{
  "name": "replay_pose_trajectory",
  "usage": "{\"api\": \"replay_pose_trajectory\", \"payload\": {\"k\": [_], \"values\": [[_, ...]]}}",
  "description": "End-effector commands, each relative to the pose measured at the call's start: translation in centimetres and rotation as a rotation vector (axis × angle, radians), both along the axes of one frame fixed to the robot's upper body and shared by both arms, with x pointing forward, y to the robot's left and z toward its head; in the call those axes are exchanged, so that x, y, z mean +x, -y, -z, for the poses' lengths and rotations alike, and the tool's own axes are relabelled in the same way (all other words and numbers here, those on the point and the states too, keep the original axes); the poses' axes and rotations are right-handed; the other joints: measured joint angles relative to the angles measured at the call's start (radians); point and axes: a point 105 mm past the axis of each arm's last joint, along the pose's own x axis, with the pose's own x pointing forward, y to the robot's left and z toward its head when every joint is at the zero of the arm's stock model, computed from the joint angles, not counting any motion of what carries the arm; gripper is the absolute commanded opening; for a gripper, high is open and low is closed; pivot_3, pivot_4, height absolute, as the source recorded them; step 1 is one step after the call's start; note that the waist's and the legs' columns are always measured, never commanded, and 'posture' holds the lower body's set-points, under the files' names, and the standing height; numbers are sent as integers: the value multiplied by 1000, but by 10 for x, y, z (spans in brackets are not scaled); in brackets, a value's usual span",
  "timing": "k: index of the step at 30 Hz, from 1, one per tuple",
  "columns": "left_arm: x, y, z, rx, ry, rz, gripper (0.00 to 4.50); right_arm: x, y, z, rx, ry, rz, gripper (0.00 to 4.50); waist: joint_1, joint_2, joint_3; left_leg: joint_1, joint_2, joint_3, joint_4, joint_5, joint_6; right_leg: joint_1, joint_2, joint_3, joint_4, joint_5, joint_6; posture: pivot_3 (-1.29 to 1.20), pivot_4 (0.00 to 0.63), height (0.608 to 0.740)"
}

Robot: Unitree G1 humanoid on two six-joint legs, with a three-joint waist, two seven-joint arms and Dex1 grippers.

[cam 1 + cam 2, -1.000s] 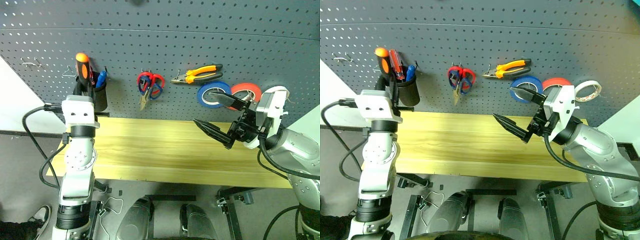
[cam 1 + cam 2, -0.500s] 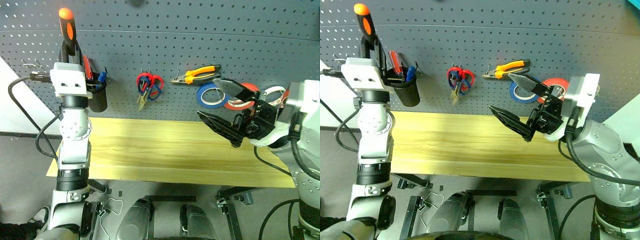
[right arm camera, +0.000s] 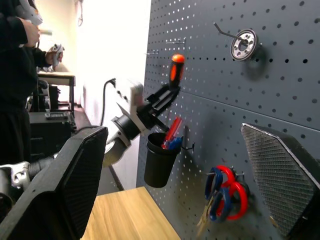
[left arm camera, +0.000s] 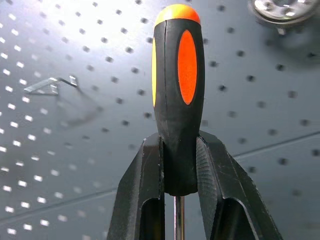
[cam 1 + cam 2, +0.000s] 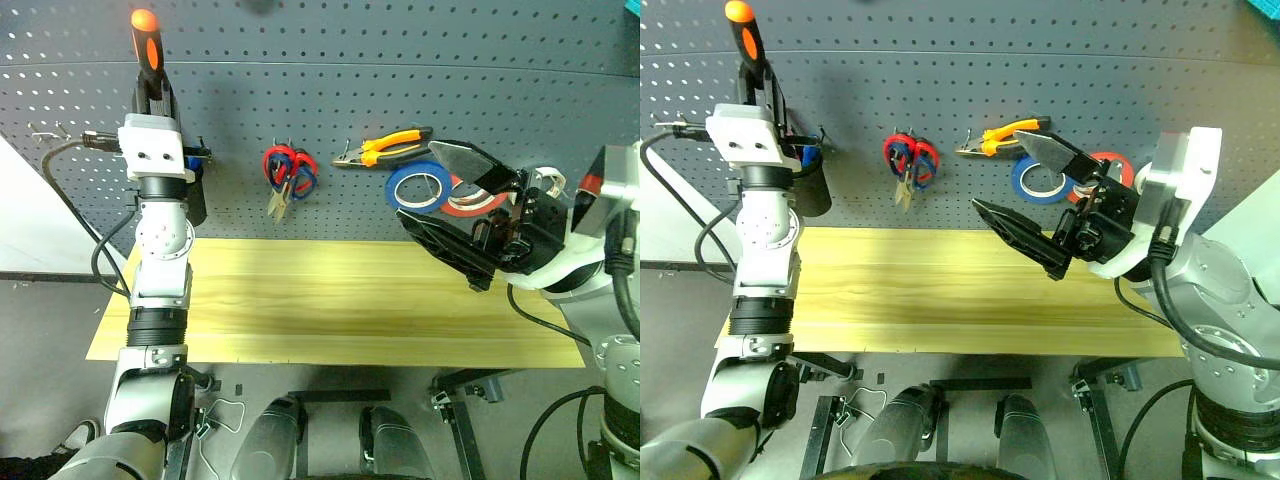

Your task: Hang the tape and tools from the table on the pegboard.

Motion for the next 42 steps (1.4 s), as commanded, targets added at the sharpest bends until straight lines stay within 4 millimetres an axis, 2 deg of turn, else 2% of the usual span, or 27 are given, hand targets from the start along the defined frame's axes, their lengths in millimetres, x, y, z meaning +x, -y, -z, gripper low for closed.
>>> {"api": "replay_pose_trajectory", "payload": {"k": [1, 7, 12, 15, 19, 20, 27, 30, 33, 36, 40, 42], "values": [[-6, -2, 6, -7, 2, -1, 496, -8, 2, -7, -11, 12, 12, 4500, -12, 1, 1, 0, 0, 0, 0, 0, 0, 0, 0, 0, 0, 0, 0, -6, 236, 711], [-21, -11, 27, -22, -53, -57, 496, -7, 6, -1, -43, -41, 44, 4500, -51, 0, 10, 0, 1, 0, 0, -1, 2, -1, -1, 2, 0, 0, 0, -21, 244, 711], [-30, -24, 42, -21, -100, -119, 496, -8, 8, 1, -55, -62, 63, 4500, -56, 1, 14, -1, 0, 0, 0, -1, 2, -1, -2, 2, 0, -1, -1, -37, 256, 711], [-39, -33, 37, -11, -59, -191, 496, -8, 11, 7, -75, -88, 83, 4500, -56, 0, 21, -1, 0, 0, 0, -1, 3, -1, -3, 2, 0, -2, -3, -41, 259, 711], [-42, -44, 30, -11, -31, -275, 496, -7, 13, 10, -80, -104, 94, 4500, -56, -1, 29, -1, 1, 0, 0, -1, 3, -1, -3, 2, -1, -2, -3, -40, 261, 711], [-41, -45, 28, 3, -26, -286, 1226, -7, 13, 11, -80, -106, 96, 4500, -56, -1, 31, -1, 0, 0, 0, -1, 3, -1, -3, 2, -1, -2, -3, -40, 262, 711], [-40, -45, 16, -16, 48, -298, 3376, -7, 14, 15, -82, -120, 104, 4500, -54, -1, 34, -2, 0, 0, 0, -2, 3, -2, -4, 2, -1, -3, -2, -40, 259, 711], [-40, -39, 11, -31, 72, -256, 3376, -6, 14, 17, -85, -123, 110, 4500, -55, -1, 35, -3, 0, 0, 0, -2, 3, -2, -4, 2, -2, -2, -1, -35, 251, 711], [-40, -16, 4, 11, 88, -148, 3376, -5, 13, 19, -83, -118, 114, 4500, -55, -1, 35, -3, 0, 0, 0, -2, 4, -2, -4, 2, -2, -1, 1, -23, 235, 711], [-48, 41, -2, 120, 86, 114, 3376, -4, 11, 22, -80, -113, 115, 4500, -52, -2, 34, -3, 0, 0, 0, -2, 4, -2, -4, 2, -3, -1, 1, -10, 220, 711], [-81, 114, -5, 305, 75, 457, 3376, 0, 5, 28, -68, -108, 111, 4500, -52, -1, 34, -4, -2, 1, 0, -3, 5, -2, -6, 2, -4, -1, 1, 16, 191, 711], [-95, 140, -6, 427, 63, 579, 3376, 4, 2, 34, -66, -115, 110, 4500, -55, 0, 33, -3, -2, 1, -1, -3, 5, -2, -6, 2, -4, -2, 1, 34, 170, 711]]}}
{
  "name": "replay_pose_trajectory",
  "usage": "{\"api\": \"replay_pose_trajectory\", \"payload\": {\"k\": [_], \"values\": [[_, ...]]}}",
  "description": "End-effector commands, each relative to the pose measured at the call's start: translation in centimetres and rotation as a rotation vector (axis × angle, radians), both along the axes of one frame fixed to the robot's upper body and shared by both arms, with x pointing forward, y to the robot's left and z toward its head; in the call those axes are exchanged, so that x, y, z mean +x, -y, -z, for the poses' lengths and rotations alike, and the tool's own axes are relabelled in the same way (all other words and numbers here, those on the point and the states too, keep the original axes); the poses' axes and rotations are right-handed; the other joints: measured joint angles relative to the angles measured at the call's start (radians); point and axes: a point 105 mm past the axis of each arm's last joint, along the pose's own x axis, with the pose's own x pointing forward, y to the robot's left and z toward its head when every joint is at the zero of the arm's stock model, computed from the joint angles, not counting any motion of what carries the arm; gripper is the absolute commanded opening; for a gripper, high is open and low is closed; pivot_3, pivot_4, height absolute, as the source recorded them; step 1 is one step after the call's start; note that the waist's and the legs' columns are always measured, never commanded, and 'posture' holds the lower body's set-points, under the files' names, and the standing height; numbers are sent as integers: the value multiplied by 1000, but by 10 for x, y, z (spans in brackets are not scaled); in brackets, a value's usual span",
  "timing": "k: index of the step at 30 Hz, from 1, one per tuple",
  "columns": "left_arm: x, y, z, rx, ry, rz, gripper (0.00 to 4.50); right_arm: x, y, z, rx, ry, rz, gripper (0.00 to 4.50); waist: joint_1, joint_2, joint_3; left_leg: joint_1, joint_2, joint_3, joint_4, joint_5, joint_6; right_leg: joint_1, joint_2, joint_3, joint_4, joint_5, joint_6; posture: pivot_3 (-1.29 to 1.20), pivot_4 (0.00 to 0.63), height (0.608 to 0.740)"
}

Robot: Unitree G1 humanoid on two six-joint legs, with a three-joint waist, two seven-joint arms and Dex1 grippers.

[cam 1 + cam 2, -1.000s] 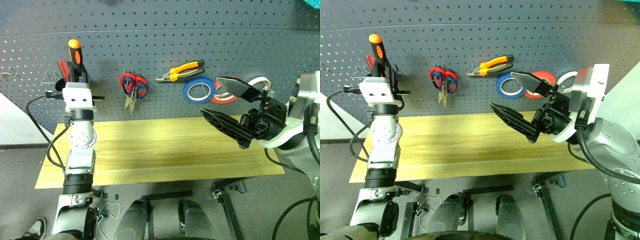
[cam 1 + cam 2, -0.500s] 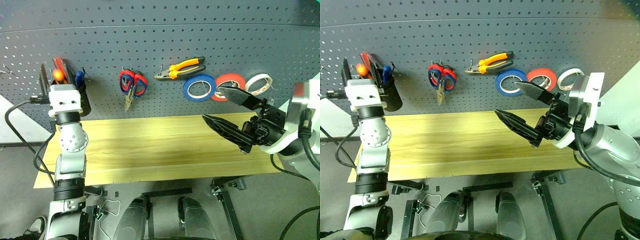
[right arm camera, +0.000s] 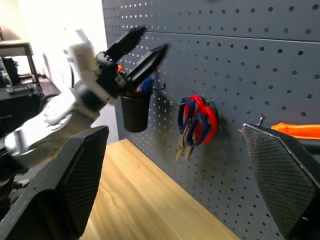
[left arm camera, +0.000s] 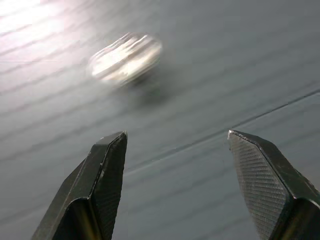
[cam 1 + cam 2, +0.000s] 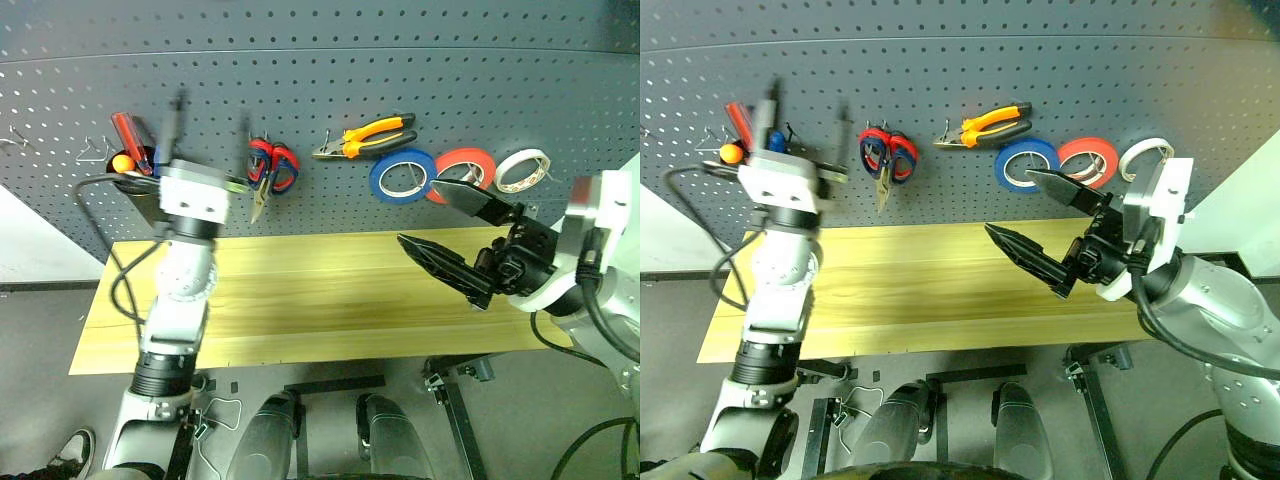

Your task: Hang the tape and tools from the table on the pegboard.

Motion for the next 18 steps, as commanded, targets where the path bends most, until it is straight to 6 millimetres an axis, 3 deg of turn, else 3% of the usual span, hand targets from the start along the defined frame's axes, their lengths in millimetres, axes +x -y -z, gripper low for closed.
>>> {"api": "replay_pose_trajectory", "payload": {"k": [1, 3, 4, 9, 11, 16, 18], "values": [[-29, 42, -9, 176, 4, 226, 3376, 0, -8, 4, 3, 39, -11, 4500, -1, 2, -2, 1, 0, 0, -1, 0, 0, 0, 1, 0, 0, 0, 0, 41, 160, 711], [-29, 49, -7, 195, -52, 291, 3376, 1, -14, 16, 16, 11, -18, 4500, 0, 5, -6, 1, 1, 0, -1, 0, 0, 0, 3, 0, 1, 0, 0, 48, 143, 711], [-26, 52, 5, 198, -142, 337, 3376, 2, -17, 22, 19, -2, -13, 4500, 1, 7, -8, 1, 2, 0, -1, 0, 0, 0, 4, 0, 1, 0, 0, 49, 138, 711], [1, 48, 88, 118, -624, 434, 3376, 13, -17, 59, 58, -63, 151, 4500, 1, 12, -24, 2, 1, 1, -1, 0, 0, 0, 5, 1, 1, 0, 2, 32, 102, 711], [4, 46, 112, 87, -732, 454, 3376, 19, -13, 78, 67, -109, 250, 4500, 1, 11, -32, 3, 1, 1, -1, 0, 0, 1, 5, 1, 1, 0, 2, 18, 90, 711], [7, 14, 176, 85, -919, 353, 3376, 18, 12, 129, 53, -217, 500, 4500, 1, 13, -59, 4, 1, 2, -1, 0, -1, 2, 5, 2, 1, 0, 2, 0, 57, 711], [1, -10, 203, 102, -989, 289, 3376, 7, 32, 152, 71, -274, 623, 4500, 0, 17, -77, 7, 1, 3, -2, 0, -1, 4, 6, 3, 1, -1, 2, -2, 42, 711]]}}
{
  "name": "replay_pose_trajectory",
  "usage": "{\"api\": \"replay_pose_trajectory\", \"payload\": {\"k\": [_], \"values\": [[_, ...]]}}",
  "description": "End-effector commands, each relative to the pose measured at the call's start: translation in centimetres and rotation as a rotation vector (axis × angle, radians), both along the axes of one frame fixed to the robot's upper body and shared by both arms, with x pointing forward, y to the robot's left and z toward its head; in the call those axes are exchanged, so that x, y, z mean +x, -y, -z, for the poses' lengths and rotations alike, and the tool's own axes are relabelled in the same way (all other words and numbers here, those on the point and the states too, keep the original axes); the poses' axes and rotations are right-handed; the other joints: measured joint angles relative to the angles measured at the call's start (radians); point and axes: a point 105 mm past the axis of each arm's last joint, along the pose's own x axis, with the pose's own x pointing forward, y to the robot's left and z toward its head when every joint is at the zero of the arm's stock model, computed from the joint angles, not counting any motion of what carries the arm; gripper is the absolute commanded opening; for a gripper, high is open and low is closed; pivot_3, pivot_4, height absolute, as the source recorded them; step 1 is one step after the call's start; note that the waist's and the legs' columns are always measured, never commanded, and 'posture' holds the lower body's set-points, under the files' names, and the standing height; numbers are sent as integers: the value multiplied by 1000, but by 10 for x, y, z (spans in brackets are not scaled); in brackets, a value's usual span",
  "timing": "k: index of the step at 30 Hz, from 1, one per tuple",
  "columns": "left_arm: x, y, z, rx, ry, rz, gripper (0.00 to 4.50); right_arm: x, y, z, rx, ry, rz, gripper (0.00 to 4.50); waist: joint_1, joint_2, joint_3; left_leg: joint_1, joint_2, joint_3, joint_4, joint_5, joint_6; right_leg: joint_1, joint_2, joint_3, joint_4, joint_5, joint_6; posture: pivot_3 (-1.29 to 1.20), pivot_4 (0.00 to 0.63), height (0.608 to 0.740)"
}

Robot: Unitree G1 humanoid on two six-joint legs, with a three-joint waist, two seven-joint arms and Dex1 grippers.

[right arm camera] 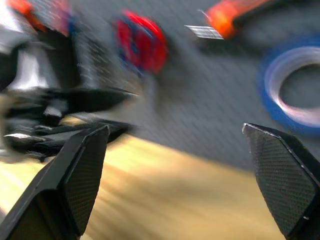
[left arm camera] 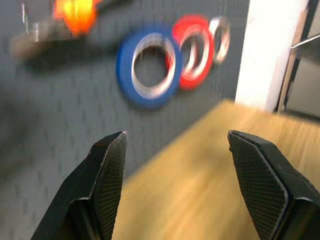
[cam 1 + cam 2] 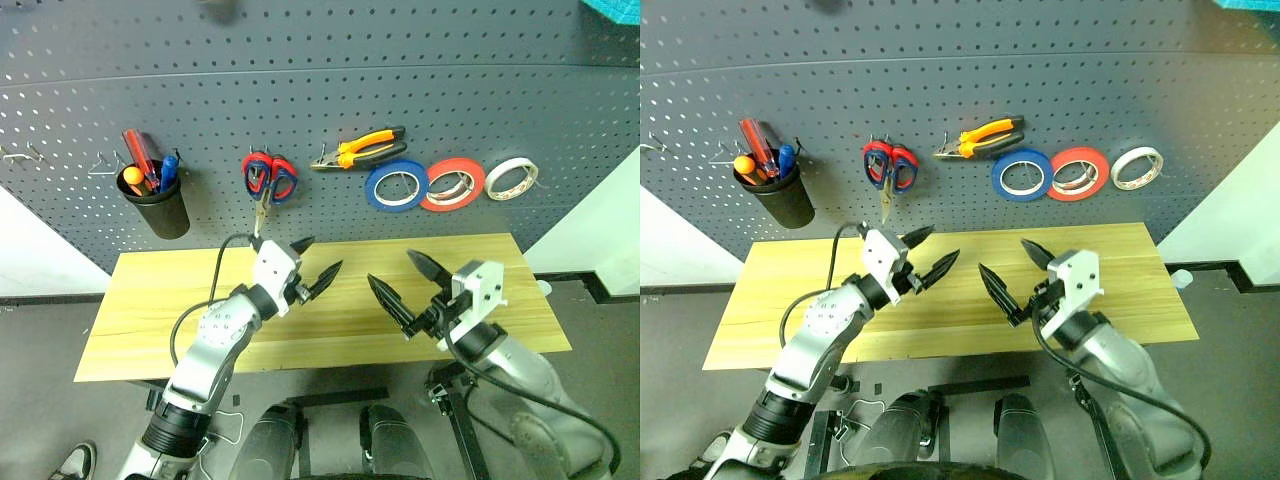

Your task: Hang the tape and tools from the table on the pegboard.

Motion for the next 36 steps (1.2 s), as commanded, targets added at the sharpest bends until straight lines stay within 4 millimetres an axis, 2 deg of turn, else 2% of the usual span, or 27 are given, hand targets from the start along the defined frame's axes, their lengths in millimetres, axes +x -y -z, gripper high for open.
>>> {"api": "replay_pose_trajectory", "payload": {"k": [1, 3, 6, 7, 8, 9, 10, 11, 12, 13, 14, 16, 17, 18, 20, 25, 31, 36], "values": [[-6, -34, 27, 68, -37, -72, 3376, -12, 29, 19, 0, -8, 184, 4500, -1, 3, -16, 1, 0, 1, -1, 0, 0, 0, 0, 0, 0, 0, 0, -1, 34, 711], [-14, -58, 40, 85, -69, -132, 3376, -28, 53, 50, -106, -78, 306, 4500, -1, 5, -30, 12, 1, 2, -6, -1, 0, 10, 0, 2, -2, -3, -3, -2, 16, 711], [-26, -77, 51, 84, -115, -171, 3376, -50, 69, 73, -128, -148, 385, 4500, -3, 12, -62, 18, 4, 1, -11, -3, -4, 20, 1, 0, -16, -5, 0, 3, 2, 711], [-31, -81, 54, 88, -121, -169, 3376, -57, 72, 76, -116, -157, 401, 4500, -6, 17, -69, 17, 7, 2, -13, -3, -3, 23, 2, -2, -21, -5, -1, 5, 1, 711], [-34, -83, 56, 91, -125, -168, 3376, -60, 73, 78, -109, -160, 411, 4500, -12, 33, -80, 11, 13, 4, -12, -3, -3, 27, 5, -4, -26, -4, -1, 10, 0, 711], [-36, -82, 62, 95, -136, -156, 3376, -63, 74, 82, -88, -170, 424, 4500, -9, 45, -94, 2, 26, 3, -17, -4, -3, 36, 19, -7, -48, 9, -3, 10, 0, 711], [-36, -80, 66, 89, -145, -145, 3376, -63, 73, 85, -78, -174, 423, 4500, 2, 27, -96, -9, 44, 13, -23, -3, -3, 32, 33, -8, -39, 12, -17, 10, 0, 711], [-36, -76, 69, 77, -154, -134, 3376, -61, 71, 88, -71, -176, 409, 4500, 5, 8, -101, -1, 44, 39, -31, -3, -3, 29, 24, -14, 23, -22, -28, 10, 0, 711], [-34, -70, 71, 55, -155, -121, 3376, -55, 69, 89, -70, -169, 392, 4500, 5, -5, -99, 7, 39, 58, -29, -3, -3, 34, 21, 4, 44, -84, -26, 10, 0, 711], [-32, -66, 73, 43, -150, -109, 3376, -49, 67, 89, -70, -155, 374, 4500, 1, -1, -102, 17, 31, 60, -24, -2, -4, 30, 11, 8, 62, -100, -29, 10, 0, 711], [-30, -65, 76, 41, -148, -108, 3376, -45, 66, 89, -69, -144, 367, 4500, -3, 4, -102, 29, 38, 71, -16, -3, -3, 34, 11, 3, 63, -103, -32, 12, 0, 711], [-29, -68, 82, 37, -154, -106, 3376, -39, 63, 89, -49, -132, 359, 4500, -11, 11, -103, 27, 53, 83, -5, -3, -3, 40, 10, -16, 62, -101, -36, 16, 0, 711], [-29, -69, 85, 30, -161, -104, 3376, -37, 61, 89, -40, -128, 352, 4500, -15, 14, -105, 30, 59, 79, 1, -6, -5, 51, 9, -26, 57, -101, -37, 19, 0, 711], [-29, -70, 88, 25, -167, -105, 3376, -36, 58, 89, -36, -124, 345, 4500, -21, 15, -106, 34, 62, 77, 1, -12, -10, 57, 10, -27, 54, -101, -36, 21, 0, 711], [-29, -74, 96, 27, -175, -101, 3376, -33, 52, 90, -31, -117, 325, 4500, -26, 12, -108, 33, 63, 77, 0, -15, -6, 65, 9, -29, 44, -100, -35, 27, 0, 711], [-28, -78, 111, 13, -186, -103, 3376, -24, 47, 88, -26, -99, 298, 4500, -8, 10, -109, 27, 61, 83, 1, -19, 5, 60, 6, -26, 33, -89, -27, 37, 0, 711], [-27, -80, 123, 17, -181, -120, 3376, -18, 47, 86, -36, -94, 266, 4500, 28, 7, -111, 29, 63, 84, 1, -19, 5, 60, 7, -25, 34, -87, -26, 52, 0, 711], [-28, -81, 132, 25, -191, -123, 3376, -11, 43, 81, -41, -80, 240, 4500, 29, 6, -111, 29, 63, 85, 2, -19, 5, 60, 7, -25, 34, -87, -26, 53, 0, 711]]}}
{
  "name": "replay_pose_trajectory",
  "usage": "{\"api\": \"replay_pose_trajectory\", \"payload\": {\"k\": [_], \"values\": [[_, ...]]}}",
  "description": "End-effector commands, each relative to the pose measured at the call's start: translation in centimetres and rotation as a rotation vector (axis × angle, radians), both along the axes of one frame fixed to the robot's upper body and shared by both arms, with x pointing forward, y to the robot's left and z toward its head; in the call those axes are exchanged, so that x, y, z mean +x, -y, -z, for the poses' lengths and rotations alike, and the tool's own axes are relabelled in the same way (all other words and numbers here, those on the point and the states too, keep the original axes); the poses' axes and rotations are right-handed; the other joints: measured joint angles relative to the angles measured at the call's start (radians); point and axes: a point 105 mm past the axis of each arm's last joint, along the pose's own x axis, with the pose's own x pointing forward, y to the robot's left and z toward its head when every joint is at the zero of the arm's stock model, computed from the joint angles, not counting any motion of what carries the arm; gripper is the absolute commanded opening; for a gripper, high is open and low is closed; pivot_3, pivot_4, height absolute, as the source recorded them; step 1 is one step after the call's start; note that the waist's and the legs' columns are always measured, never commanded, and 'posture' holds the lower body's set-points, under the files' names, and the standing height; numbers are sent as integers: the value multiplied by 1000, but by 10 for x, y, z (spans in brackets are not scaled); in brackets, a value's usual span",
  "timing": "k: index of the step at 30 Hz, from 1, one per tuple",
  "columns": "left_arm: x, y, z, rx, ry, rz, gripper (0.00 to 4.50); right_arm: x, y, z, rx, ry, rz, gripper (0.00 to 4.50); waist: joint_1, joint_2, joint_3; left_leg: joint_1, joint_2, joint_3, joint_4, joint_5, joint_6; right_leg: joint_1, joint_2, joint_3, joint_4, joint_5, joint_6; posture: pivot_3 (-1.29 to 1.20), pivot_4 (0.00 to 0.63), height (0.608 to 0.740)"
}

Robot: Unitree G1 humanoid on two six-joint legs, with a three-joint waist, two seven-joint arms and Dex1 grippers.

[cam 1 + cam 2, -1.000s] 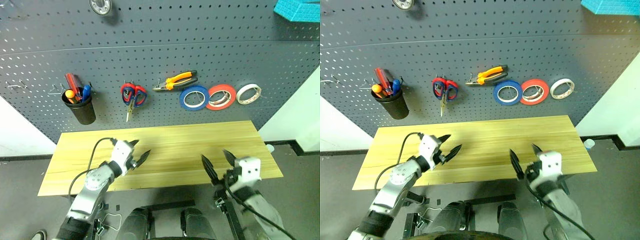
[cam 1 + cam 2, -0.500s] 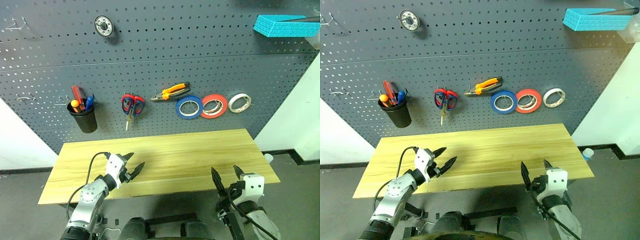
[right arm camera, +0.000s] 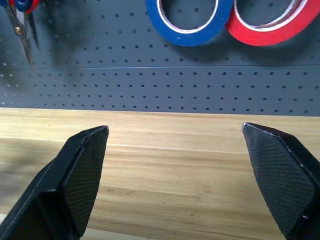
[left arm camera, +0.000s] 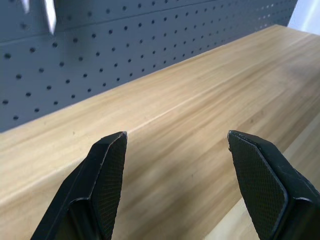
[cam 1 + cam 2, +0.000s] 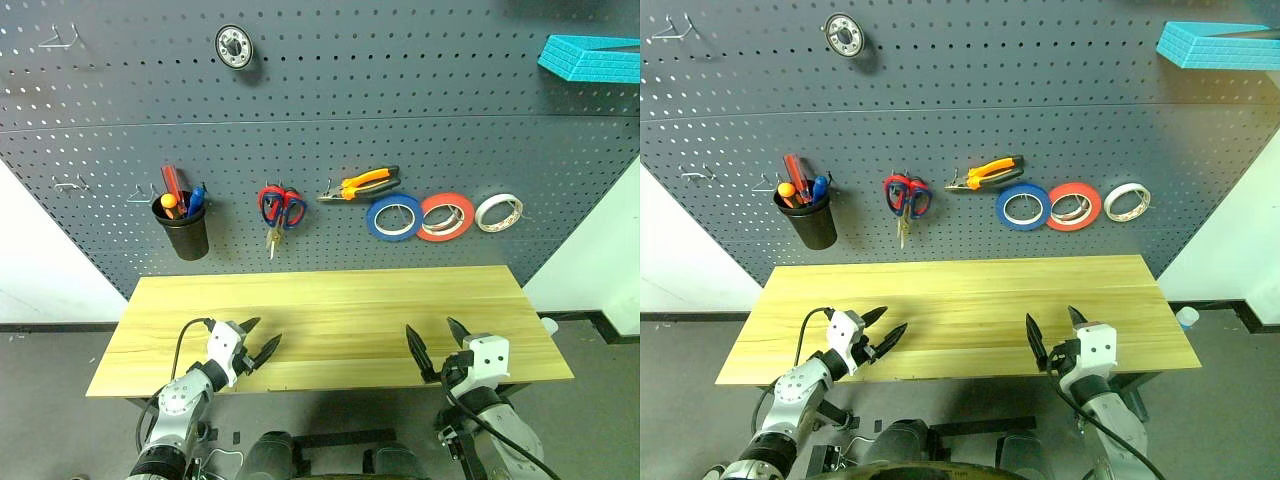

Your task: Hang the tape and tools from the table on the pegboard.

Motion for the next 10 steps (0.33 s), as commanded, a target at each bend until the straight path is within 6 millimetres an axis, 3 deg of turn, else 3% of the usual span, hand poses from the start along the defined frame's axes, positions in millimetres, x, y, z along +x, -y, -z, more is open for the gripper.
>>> {"api": "replay_pose_trajectory", "payload": {"k": [1, 10], "values": [[8, -1, -7, 10, 55, 0, 3376, 9, -2, -13, -3, 50, -20, 4500, 0, 0, 0, 0, 0, 0, 0, 0, 0, 0, 0, 0, 0, 0, 0, 53, 0, 711], [-3, -5, 3, 28, 49, -5, 3376, 6, -9, -15, -6, 36, -53, 4500, 3, -1, -1, -1, 0, 0, 0, 0, 0, -1, 0, 0, 0, 0, 1, 96, 0, 711]]}}
